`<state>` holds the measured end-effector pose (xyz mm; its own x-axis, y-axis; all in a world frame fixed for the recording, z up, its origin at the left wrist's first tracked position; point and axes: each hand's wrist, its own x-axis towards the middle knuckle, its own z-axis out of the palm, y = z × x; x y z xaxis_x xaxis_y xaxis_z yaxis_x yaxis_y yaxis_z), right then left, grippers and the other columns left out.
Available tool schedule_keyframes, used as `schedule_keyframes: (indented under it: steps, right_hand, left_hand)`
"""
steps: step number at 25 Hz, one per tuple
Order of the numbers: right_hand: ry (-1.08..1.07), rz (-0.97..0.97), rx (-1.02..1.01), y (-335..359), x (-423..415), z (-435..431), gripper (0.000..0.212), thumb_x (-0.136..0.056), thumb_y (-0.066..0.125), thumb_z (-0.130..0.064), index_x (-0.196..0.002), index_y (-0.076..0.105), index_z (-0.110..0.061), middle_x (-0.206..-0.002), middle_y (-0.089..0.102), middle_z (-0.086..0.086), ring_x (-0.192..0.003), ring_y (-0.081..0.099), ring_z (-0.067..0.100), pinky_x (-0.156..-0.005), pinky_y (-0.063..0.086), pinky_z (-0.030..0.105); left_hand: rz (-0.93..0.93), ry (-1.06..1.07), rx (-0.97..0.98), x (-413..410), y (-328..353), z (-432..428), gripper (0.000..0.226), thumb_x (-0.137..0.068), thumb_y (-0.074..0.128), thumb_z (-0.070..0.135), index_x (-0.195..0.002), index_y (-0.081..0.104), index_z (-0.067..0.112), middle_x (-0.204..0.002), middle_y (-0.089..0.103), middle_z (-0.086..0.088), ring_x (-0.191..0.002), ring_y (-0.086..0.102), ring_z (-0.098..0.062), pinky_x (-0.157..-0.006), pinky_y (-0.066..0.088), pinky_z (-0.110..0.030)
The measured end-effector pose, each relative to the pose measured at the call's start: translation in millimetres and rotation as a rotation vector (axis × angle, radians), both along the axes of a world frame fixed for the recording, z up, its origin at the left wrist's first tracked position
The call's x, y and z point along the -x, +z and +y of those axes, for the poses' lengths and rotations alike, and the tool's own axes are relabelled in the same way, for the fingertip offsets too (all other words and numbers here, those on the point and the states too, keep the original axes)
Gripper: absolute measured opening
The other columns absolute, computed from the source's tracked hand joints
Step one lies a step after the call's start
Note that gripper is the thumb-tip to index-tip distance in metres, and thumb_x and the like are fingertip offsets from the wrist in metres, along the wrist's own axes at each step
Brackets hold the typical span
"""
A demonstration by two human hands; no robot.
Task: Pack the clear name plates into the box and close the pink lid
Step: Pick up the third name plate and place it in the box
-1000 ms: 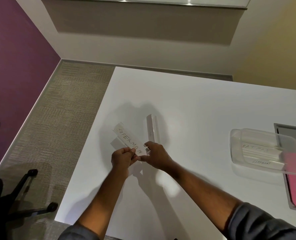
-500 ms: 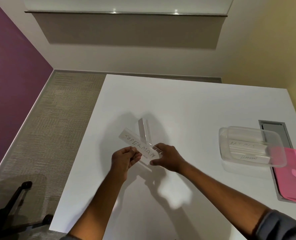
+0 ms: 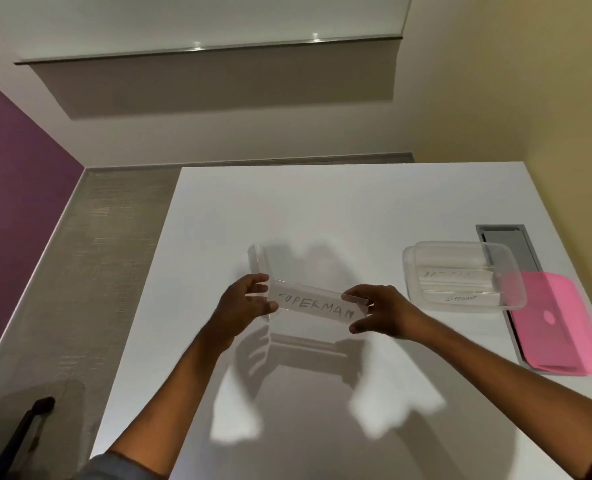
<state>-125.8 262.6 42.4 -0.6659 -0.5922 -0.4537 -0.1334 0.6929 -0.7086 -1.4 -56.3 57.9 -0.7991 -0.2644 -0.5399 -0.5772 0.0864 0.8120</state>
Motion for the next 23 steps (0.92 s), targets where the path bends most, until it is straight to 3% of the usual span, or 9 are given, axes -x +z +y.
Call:
schedule_keyframes:
  steps: [2, 6, 10, 14, 19, 23]
  right_hand:
    - [0.012, -0.002, 0.003, 5, 7, 24, 0.067, -0.063, 0.094, -0.03, -0.125, 0.072, -0.037, -0.112, 0.075, -0.019, -0.098, 0.074, 0.012, -0.089, 0.063, 0.035]
    - [0.023, 0.011, -0.003, 13, 20, 62, 0.066, -0.064, 0.097, -0.022, -0.125, 0.072, -0.036, -0.109, 0.075, -0.021, -0.103, 0.072, 0.003, -0.094, 0.063, 0.029]
    - [0.033, 0.014, 0.011, 19, 29, 96, 0.063, -0.065, 0.096, -0.018, -0.122, 0.074, -0.034, -0.105, 0.075, -0.026, -0.105, 0.072, 0.002, -0.095, 0.063, 0.03]
    - [0.019, 0.009, 0.018, 23, 40, 133, 0.062, -0.063, 0.096, -0.016, -0.117, 0.073, -0.038, -0.108, 0.074, -0.028, -0.107, 0.069, -0.002, -0.096, 0.061, 0.027]
    - [0.077, 0.091, -0.067, 30, 58, 178, 0.068, -0.063, 0.094, -0.018, -0.123, 0.07, -0.037, -0.111, 0.071, -0.018, -0.102, 0.067, 0.007, -0.084, 0.06, 0.026]
    - [0.15, 0.162, -0.14, 34, 78, 210, 0.072, -0.065, 0.094, -0.019, -0.132, 0.069, -0.026, -0.12, 0.07, -0.01, -0.102, 0.065, 0.011, -0.083, 0.052, 0.016]
  left_hand:
    - [-0.02, -0.203, 0.111, 11, 4, 10, 0.081, -0.083, 0.094, 0.016, -0.153, 0.055, 0.027, -0.14, 0.067, 0.0, -0.128, 0.066, -0.025, -0.108, 0.061, -0.043]
    - [-0.042, -0.604, 0.362, 37, 15, 38, 0.08, -0.078, 0.096, 0.022, -0.149, 0.061, 0.033, -0.145, 0.066, 0.009, -0.135, 0.059, -0.015, -0.113, 0.053, -0.033]
    - [-0.067, -0.858, 0.454, 61, 26, 80, 0.074, -0.077, 0.092, 0.023, -0.145, 0.064, 0.036, -0.136, 0.07, 0.007, -0.123, 0.064, -0.015, -0.097, 0.058, -0.028]
    - [-0.023, -0.951, 0.571, 78, 27, 126, 0.07, -0.077, 0.091, 0.021, -0.143, 0.068, 0.027, -0.129, 0.072, -0.001, -0.117, 0.068, -0.022, -0.097, 0.063, -0.042]
    - [0.121, -1.003, 0.679, 101, 26, 178, 0.065, -0.081, 0.089, 0.022, -0.142, 0.067, 0.025, -0.126, 0.073, -0.001, -0.114, 0.066, -0.022, -0.093, 0.06, -0.04]
    - [0.206, -0.981, 0.725, 125, 27, 214, 0.064, -0.08, 0.088, 0.02, -0.14, 0.068, 0.028, -0.123, 0.074, 0.001, -0.112, 0.068, -0.022, -0.091, 0.061, -0.041]
